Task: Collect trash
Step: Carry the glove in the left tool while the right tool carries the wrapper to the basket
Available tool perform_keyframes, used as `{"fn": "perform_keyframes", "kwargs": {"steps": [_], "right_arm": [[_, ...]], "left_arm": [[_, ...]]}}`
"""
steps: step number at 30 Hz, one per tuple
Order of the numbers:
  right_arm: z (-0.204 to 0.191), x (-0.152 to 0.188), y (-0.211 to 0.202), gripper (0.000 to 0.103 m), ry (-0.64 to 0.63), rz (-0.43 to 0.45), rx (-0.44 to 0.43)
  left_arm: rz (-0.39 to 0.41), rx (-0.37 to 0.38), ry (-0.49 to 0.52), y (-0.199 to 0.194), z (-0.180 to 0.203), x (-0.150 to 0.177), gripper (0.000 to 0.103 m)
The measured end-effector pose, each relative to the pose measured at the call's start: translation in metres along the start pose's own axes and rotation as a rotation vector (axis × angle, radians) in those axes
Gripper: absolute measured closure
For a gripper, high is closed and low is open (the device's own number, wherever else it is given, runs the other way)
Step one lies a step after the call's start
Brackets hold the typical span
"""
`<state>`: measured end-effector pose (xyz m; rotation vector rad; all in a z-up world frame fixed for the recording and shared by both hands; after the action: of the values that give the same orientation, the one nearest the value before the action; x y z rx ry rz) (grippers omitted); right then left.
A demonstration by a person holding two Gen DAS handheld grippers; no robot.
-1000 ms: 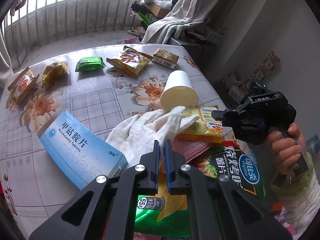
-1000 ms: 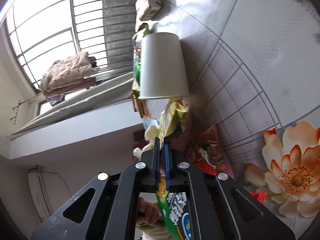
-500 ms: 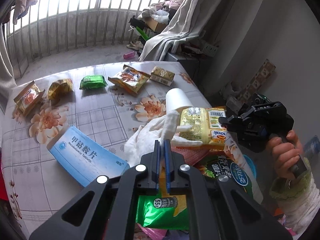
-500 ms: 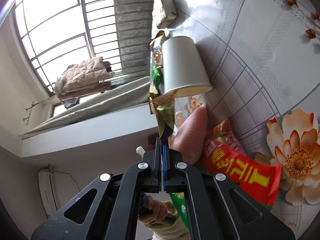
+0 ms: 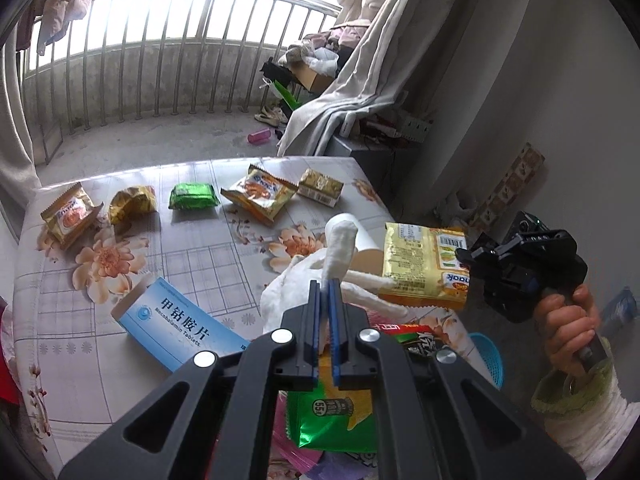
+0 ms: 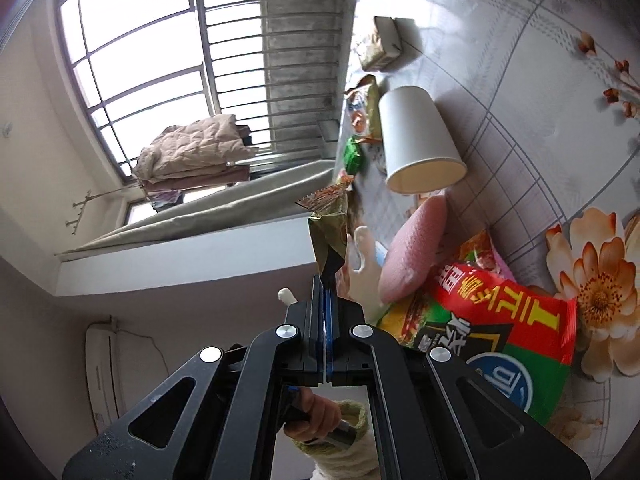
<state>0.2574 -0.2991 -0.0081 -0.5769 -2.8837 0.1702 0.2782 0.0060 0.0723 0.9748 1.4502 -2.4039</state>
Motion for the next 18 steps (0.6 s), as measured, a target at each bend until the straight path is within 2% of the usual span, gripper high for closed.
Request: {"fn": "perform_keyframes", "kwargs": {"steps": [18], "right_arm": [[-0.031, 0.035, -0.025, 0.103, -0.086, 0.032, -0.071]], "left_arm": [[0.119, -0.013, 0.008, -0.068, 0.028, -0.011, 0.099]]}}
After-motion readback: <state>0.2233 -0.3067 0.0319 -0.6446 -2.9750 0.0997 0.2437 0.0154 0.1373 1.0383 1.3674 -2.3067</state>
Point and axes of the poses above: each gripper's, at about its wrist camera, not at the fingertips, and y roughly the way its jaws point, z to its right, x to its underside, the point moved 2 cm from there along y, roughly the way its jaws point, and after that the axes turned 7 degrees about -z, right-handed, at the moved point
